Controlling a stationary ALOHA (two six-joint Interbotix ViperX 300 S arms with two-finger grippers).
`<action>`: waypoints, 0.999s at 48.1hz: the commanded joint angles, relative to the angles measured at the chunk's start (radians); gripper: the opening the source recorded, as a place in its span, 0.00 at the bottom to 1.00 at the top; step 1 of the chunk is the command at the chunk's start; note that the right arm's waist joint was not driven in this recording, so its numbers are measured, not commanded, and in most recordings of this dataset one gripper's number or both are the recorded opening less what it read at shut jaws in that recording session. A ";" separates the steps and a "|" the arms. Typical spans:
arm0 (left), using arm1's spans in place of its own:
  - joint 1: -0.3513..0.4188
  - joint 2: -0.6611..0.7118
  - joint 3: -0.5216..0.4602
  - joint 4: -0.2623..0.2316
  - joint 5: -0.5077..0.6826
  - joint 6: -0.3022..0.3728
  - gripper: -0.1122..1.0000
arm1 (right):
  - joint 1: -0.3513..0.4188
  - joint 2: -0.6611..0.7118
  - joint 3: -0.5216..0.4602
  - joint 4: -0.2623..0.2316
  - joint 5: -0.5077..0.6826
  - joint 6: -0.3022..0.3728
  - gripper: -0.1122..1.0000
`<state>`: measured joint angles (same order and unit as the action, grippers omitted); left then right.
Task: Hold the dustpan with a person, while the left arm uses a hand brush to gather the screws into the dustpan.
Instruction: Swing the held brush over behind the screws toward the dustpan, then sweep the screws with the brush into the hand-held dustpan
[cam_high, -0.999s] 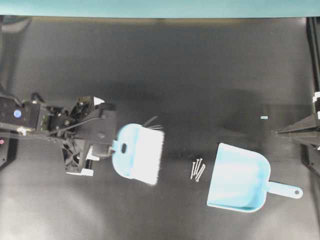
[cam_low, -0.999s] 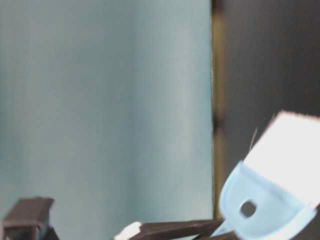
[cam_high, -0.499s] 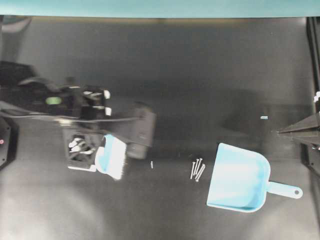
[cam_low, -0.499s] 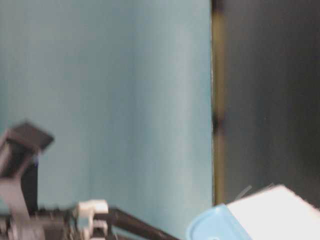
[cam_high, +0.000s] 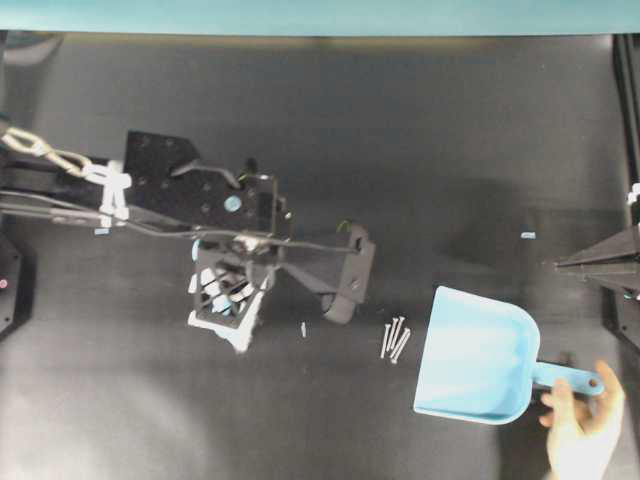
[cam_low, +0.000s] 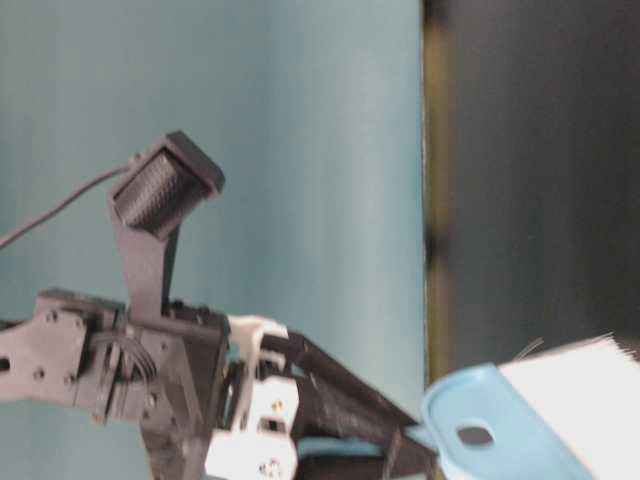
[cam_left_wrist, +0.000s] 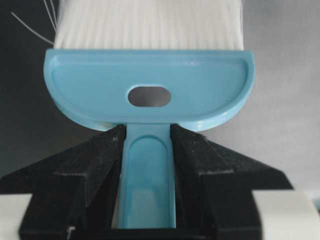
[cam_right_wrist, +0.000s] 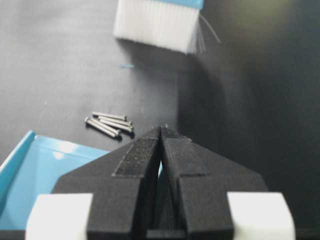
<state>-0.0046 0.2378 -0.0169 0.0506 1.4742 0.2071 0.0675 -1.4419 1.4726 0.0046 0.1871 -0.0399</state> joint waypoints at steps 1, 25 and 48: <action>-0.003 0.017 -0.052 0.002 -0.021 0.023 0.38 | 0.000 0.005 -0.005 -0.002 -0.006 -0.006 0.10; -0.026 0.141 -0.172 0.002 -0.176 0.137 0.38 | 0.002 0.003 -0.005 0.000 -0.005 -0.006 0.10; -0.049 0.201 -0.255 0.002 -0.324 0.186 0.38 | 0.002 0.003 -0.005 0.000 -0.006 -0.006 0.10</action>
<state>-0.0445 0.4326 -0.2347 0.0506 1.1796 0.3820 0.0690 -1.4435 1.4726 0.0046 0.1871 -0.0399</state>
